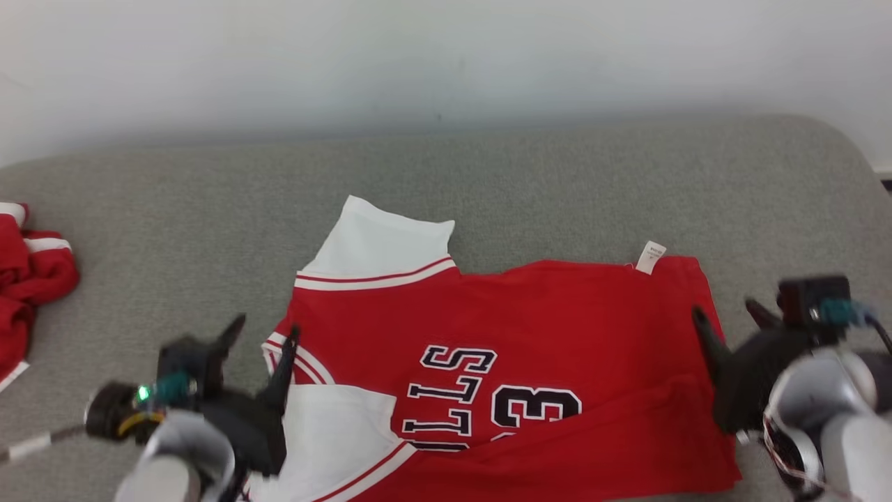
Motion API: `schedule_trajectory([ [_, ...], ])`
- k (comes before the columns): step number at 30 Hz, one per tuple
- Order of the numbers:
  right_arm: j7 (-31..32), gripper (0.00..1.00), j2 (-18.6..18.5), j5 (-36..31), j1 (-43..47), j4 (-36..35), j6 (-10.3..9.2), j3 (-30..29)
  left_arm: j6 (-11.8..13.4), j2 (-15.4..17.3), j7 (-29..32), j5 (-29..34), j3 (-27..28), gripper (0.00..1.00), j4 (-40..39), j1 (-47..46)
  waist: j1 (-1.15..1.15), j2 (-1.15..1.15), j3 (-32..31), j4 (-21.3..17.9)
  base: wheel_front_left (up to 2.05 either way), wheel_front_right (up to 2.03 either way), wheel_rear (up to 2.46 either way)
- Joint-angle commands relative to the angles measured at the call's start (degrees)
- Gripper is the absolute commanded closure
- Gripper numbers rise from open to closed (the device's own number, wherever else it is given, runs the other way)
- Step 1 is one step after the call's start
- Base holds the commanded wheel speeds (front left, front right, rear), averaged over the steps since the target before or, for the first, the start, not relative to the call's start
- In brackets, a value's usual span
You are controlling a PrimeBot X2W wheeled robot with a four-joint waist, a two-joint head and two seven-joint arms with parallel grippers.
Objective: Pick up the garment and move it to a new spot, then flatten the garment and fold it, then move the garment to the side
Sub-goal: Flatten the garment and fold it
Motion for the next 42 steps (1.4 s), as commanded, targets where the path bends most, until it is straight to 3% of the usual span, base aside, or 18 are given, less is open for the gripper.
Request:
schedule_trajectory([
  [1, 0.50, 0.00, -0.98, 0.64, -4.37, 1.23, -0.11, 2.03, -0.51, -0.70, 1.85, -0.76, 0.35, 0.00, 2.82, -5.55, 0.00, 0.00, 4.48, -3.25, 0.00, 0.00, 0.00],
  [7, -1.07, 0.00, -2.19, 1.44, -15.73, 5.19, -0.10, 7.97, -1.65, -1.42, 6.05, -1.63, 0.64, 0.00, 13.19, -20.57, 0.00, 0.00, 12.38, -7.71, 0.00, 0.00, 0.00],
  [18, -5.10, 0.00, -1.76, 3.38, -22.22, 7.82, -0.11, 12.87, -3.02, 0.43, 9.41, -0.72, -0.23, 0.00, 26.93, -35.40, 0.00, 0.00, 19.30, -12.93, 0.00, 0.00, 0.00],
  [33, -6.02, 0.00, -2.23, 3.75, -21.61, 8.00, -0.11, 13.16, 0.88, 2.29, 10.00, 0.90, -0.59, 0.00, 37.21, -41.54, 0.00, 0.00, 19.90, -14.89, 0.00, 0.00, 0.00],
  [34, -6.01, 0.00, -2.28, 3.74, -21.45, 7.94, -0.11, 13.02, 0.67, 2.22, 10.21, 0.75, -0.75, 0.16, 37.61, -41.63, 0.00, 0.00, 19.90, -14.79, 0.00, 0.00, 0.00],
  [35, -5.99, 0.00, -2.31, 3.72, -21.34, 7.92, -0.11, 12.88, 0.68, 1.92, 10.32, 0.71, -0.91, 0.42, 37.79, -41.55, 0.00, 0.00, 19.86, -14.67, 0.00, 0.00, 0.00],
  [37, -5.79, 0.00, -2.26, 3.63, -21.14, 7.89, -0.11, 12.62, 0.46, 1.62, 10.40, 0.66, -1.33, 0.84, 37.99, -41.25, 0.00, 0.00, 19.74, -14.47, 0.00, 0.00, 0.00],
  [38, -5.71, 0.00, -2.14, 3.53, -21.10, 7.83, -0.11, 12.51, 0.27, 1.86, 10.21, 0.50, -1.34, 1.00, 38.25, -41.29, 0.00, 0.00, 19.76, -14.43, 0.00, 0.00, 0.00],
  [42, -5.34, 0.00, -1.93, 3.17, -21.53, 7.78, -0.11, 12.87, -0.25, 1.18, 8.99, 0.41, -1.80, 1.00, 38.37, -41.43, 0.00, 0.00, 19.87, -14.26, 0.00, 0.00, 0.00],
])
